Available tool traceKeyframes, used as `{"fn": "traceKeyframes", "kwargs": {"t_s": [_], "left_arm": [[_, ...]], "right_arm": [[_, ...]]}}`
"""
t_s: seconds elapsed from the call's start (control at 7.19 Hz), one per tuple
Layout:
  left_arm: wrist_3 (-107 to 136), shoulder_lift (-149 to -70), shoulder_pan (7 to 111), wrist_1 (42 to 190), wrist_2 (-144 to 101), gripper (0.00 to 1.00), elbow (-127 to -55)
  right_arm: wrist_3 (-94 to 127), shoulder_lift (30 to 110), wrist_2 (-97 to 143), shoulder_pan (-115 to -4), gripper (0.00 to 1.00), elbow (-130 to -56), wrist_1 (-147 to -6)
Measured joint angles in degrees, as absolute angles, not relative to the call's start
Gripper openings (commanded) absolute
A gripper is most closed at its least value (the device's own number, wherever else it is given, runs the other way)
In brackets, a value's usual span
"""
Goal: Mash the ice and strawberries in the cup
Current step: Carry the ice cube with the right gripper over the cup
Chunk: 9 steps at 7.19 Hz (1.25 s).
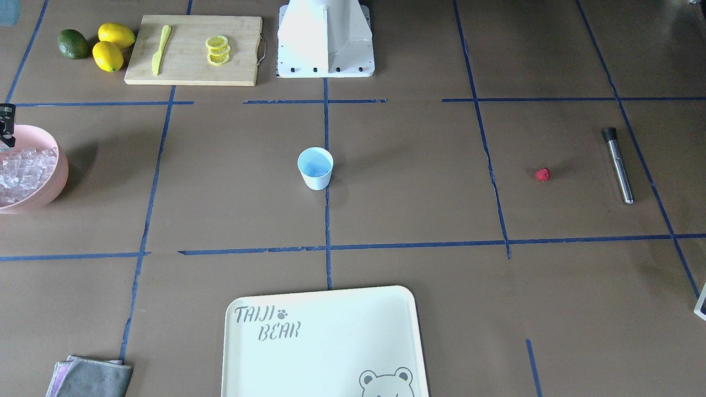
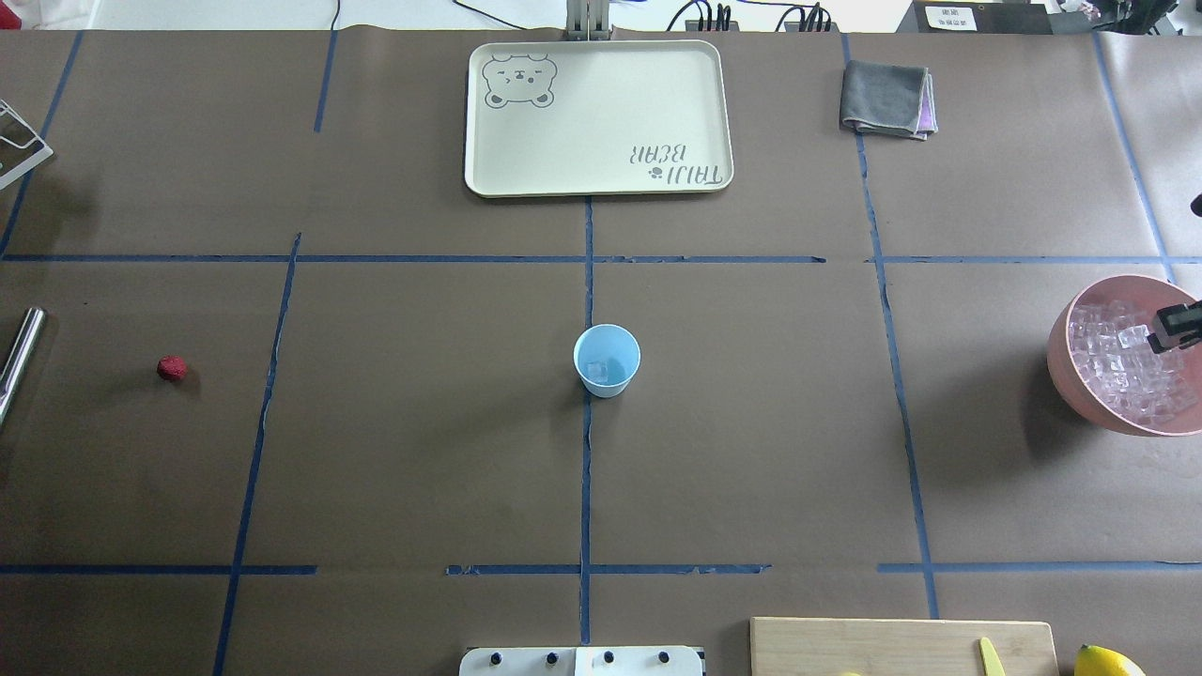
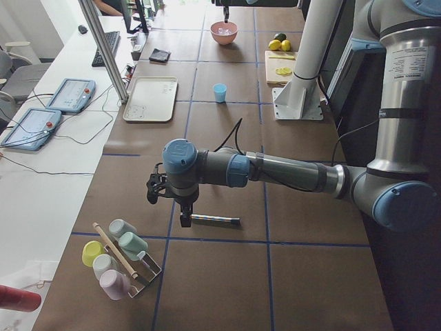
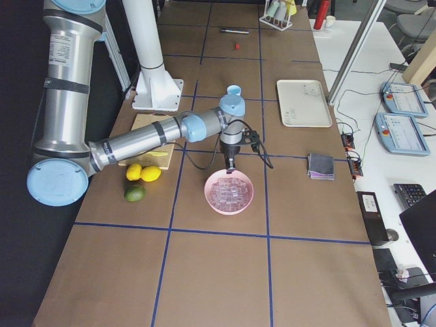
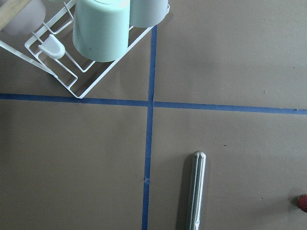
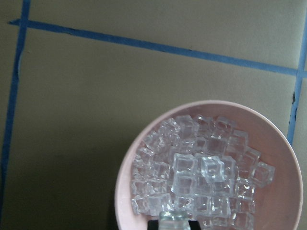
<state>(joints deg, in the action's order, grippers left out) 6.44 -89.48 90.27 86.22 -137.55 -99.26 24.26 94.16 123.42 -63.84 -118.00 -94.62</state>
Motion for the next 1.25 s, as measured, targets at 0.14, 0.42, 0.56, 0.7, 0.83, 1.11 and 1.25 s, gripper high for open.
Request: {"fn": "traceKeyframes", "kwargs": {"t_s": [0.14,0.42,0.56,0.7,0.83,1.11,1.25], "left_arm": [[6.5,-89.5,90.2,86.2,-137.5,1.00,-99.2],[6.8,-89.4,90.2,86.2,-137.5,1.00,-99.2],[6.8,-89.4,90.1,86.2,-137.5,1.00,-99.2],[6.8,-89.4,90.1,86.2,-137.6,1.00,-99.2],[6.9,-89.4,90.1,86.2,-137.5,1.00,-99.1],[6.8,-89.4,90.0,86.3,-137.5,1.00,-98.8],[6.8,-89.4,90.0,86.3,-137.5,1.00,-98.6]], "right_arm": [[24.6,87.9,123.8,-63.6,0.01,-118.5,-101.9],[30.5,76.2,126.8,-60.4,0.01,-116.6,-109.6],[37.6,70.9,127.5,-56.8,0.01,-115.2,-110.4],[45.5,65.9,127.1,-52.7,0.01,-113.9,-110.4],[53.6,60.7,125.1,-48.0,0.01,-112.0,-109.9],[67.5,52.6,117.4,-38.8,0.02,-105.4,-104.5],[71.6,50.0,114.0,-35.5,0.02,-102.4,-102.4]]}}
